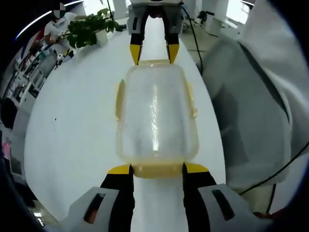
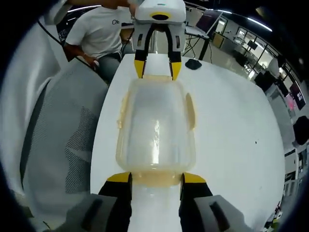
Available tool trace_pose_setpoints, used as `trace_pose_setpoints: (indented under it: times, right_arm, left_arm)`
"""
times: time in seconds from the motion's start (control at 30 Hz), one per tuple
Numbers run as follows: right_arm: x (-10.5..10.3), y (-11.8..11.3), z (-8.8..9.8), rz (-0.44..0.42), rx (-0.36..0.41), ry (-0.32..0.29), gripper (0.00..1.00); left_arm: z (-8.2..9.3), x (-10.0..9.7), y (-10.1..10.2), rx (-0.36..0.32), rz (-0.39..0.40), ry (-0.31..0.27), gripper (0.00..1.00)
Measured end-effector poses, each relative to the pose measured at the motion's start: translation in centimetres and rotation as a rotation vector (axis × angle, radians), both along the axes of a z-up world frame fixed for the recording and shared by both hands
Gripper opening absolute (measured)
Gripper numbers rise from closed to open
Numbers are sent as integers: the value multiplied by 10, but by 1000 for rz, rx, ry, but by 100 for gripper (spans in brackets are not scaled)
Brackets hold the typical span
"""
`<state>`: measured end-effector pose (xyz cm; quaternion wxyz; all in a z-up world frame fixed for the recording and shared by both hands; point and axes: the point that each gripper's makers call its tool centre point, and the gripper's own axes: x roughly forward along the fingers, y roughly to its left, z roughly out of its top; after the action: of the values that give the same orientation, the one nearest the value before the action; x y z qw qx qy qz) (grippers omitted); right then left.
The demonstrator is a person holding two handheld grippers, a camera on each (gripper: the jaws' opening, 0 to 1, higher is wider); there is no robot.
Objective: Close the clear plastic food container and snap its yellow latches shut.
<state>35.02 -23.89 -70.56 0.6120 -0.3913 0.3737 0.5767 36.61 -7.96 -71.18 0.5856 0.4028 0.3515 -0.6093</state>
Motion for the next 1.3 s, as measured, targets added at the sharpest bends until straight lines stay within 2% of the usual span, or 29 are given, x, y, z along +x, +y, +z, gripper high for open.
trace_pose_setpoints:
  times: [0.23,0.47,0.9,1.07,1.3]
  right_arm:
    - [2,-22,-12,-19,-19,-17,35]
    - [1,-34,-19,-30,-27,-12,35]
    - [6,-43,-30,-27,-38,-18,36]
    - [7,-40,-35,-14,-40,-16,36]
    - [10,-38,-40,-8,-39,-5,36]
  left_arm:
    - [-9,4,-22,3,-17,-5,37]
    - [-15,6,-34,18,-43,-12,37]
    - [-25,9,-42,22,-40,-3,37]
    - [-31,8,-38,39,-38,3,37]
    - [-30,8,-37,26,-19,21,37]
